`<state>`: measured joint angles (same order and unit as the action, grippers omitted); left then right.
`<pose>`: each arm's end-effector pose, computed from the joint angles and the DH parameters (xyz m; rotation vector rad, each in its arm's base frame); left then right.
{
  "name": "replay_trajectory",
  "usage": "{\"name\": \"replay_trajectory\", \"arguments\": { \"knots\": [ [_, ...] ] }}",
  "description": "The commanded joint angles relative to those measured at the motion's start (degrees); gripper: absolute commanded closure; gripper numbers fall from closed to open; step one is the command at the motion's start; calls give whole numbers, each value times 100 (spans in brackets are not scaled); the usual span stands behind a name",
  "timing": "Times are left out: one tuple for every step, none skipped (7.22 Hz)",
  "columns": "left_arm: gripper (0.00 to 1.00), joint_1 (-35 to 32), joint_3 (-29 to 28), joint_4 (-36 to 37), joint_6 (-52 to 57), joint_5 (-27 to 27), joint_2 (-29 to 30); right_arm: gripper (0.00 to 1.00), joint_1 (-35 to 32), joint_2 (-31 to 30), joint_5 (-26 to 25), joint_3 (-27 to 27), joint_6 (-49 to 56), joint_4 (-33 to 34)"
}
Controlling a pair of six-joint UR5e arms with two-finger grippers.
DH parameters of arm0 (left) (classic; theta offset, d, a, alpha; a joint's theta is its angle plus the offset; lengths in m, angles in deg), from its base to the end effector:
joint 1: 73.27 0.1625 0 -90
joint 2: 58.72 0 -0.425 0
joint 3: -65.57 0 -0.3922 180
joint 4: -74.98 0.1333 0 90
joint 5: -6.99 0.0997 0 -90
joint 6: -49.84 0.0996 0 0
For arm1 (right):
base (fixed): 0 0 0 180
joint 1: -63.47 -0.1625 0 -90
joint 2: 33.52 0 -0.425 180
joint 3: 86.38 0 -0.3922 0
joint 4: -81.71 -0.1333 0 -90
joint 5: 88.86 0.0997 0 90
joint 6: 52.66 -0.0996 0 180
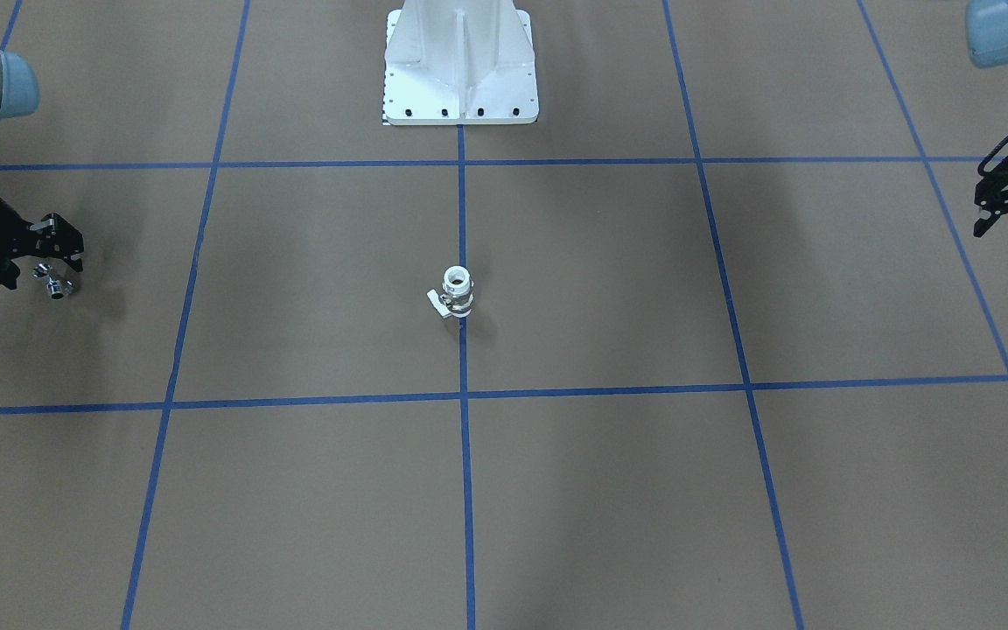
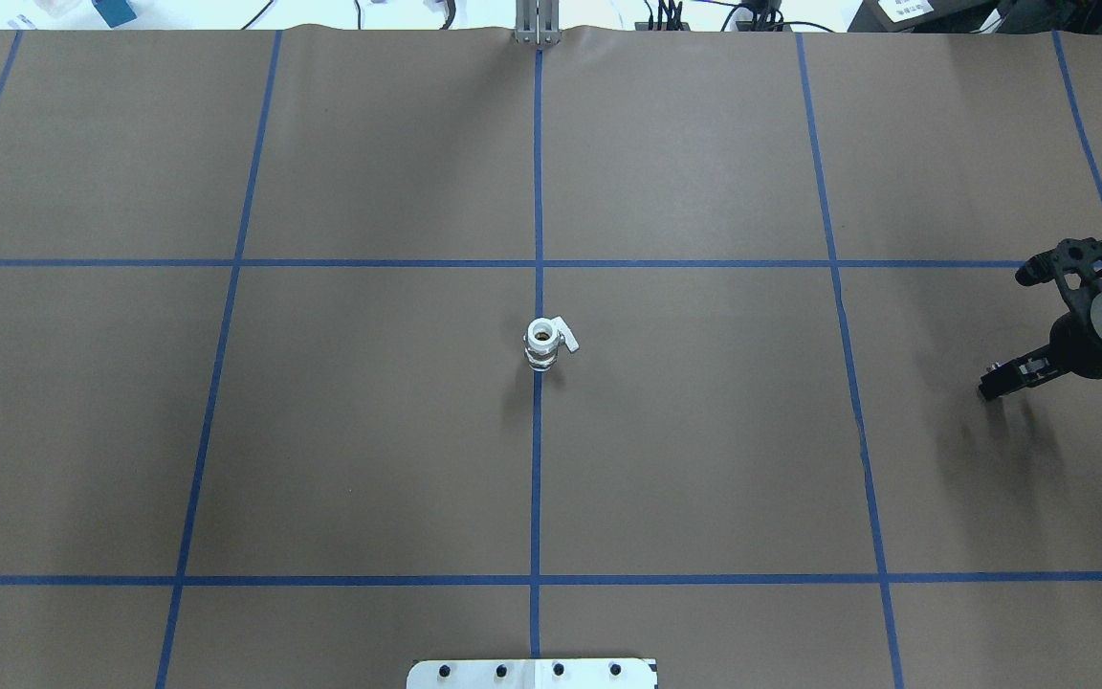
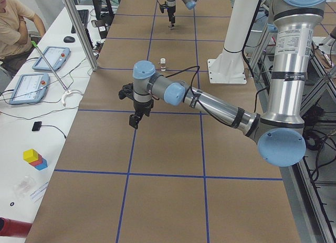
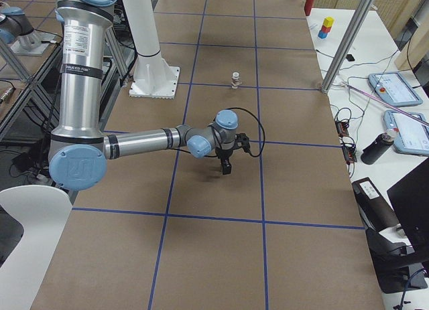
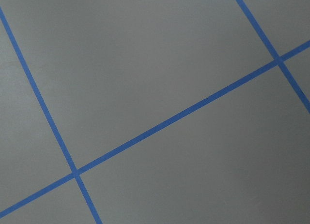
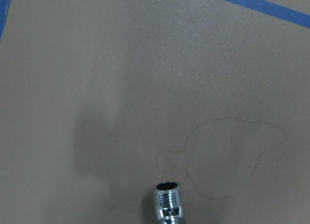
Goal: Assemble PPR valve and pipe with both arms
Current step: 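Retract the left arm while the right gripper grasps the chrome fitting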
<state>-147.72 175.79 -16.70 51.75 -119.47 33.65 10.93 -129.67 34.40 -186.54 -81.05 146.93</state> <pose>0.0636 -0.5049 0.4685 0.3342 0.6757 0.4250 -0.2253 -0.4235 0.5826 0.1013 -0.7444 -0.2966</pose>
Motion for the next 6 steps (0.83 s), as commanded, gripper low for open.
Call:
{"name": "replay_trajectory", "arguments": {
  "knots": [
    [0,0,0,1,2,-1,0,29,25,9,5,5,0,8],
    [0,0,8,1,2,-1,0,46,25,0,5,5,8,0],
    [0,0,8,1,2,-1,-9,65,25,0,14,5,17,-1],
    [0,0,0,1,2,-1,0,83,25,0,14,-4,26,-1],
    [0,0,8,1,2,-1,0,100,16,-8,5,-13,61,-1],
    [0,0,0,1,2,-1,-9,100,8,-17,5,-56,79,-1]
  ]
}}
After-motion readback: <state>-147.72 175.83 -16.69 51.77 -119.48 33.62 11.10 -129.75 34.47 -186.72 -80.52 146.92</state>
